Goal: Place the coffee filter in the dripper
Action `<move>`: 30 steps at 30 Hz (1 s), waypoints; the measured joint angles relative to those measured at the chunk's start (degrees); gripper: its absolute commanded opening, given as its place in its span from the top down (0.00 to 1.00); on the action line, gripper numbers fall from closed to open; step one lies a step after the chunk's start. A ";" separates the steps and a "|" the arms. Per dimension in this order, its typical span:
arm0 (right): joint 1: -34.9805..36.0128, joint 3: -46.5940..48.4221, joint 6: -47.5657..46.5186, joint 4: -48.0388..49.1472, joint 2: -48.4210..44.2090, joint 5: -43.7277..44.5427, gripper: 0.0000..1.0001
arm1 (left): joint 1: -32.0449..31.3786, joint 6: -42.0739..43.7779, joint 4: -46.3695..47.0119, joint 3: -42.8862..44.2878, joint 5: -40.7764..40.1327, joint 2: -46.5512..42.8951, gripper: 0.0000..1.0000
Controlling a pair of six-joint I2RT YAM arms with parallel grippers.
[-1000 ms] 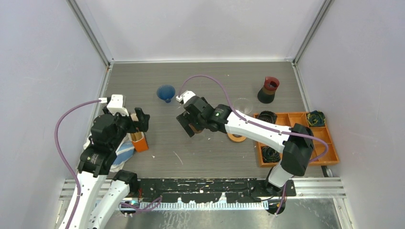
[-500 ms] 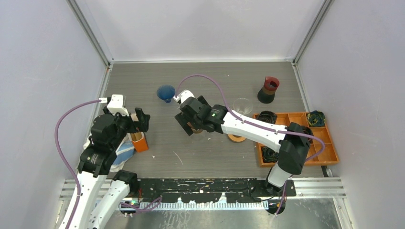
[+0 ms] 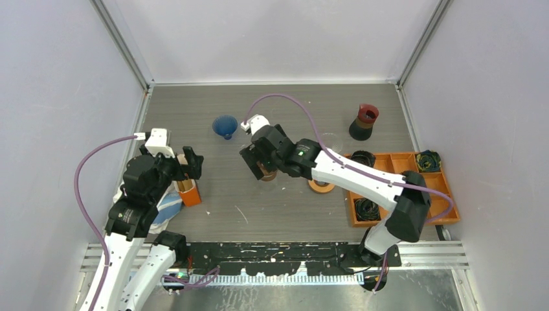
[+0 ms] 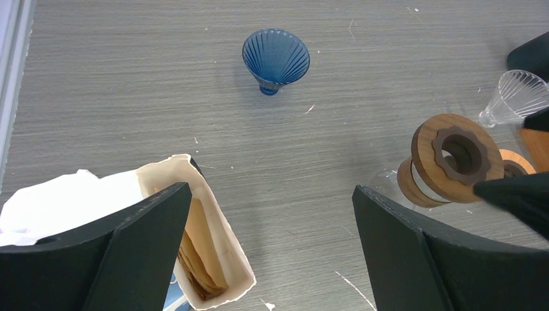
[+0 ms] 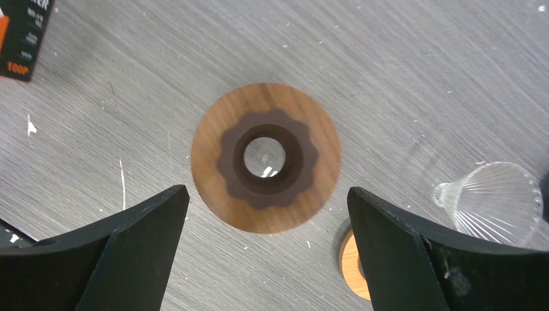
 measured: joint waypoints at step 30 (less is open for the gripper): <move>-47.12 -21.09 8.57 12.00 -14.03 -12.31 0.14 | -0.57 -0.11 0.00 0.00 -0.02 -1.90 0.01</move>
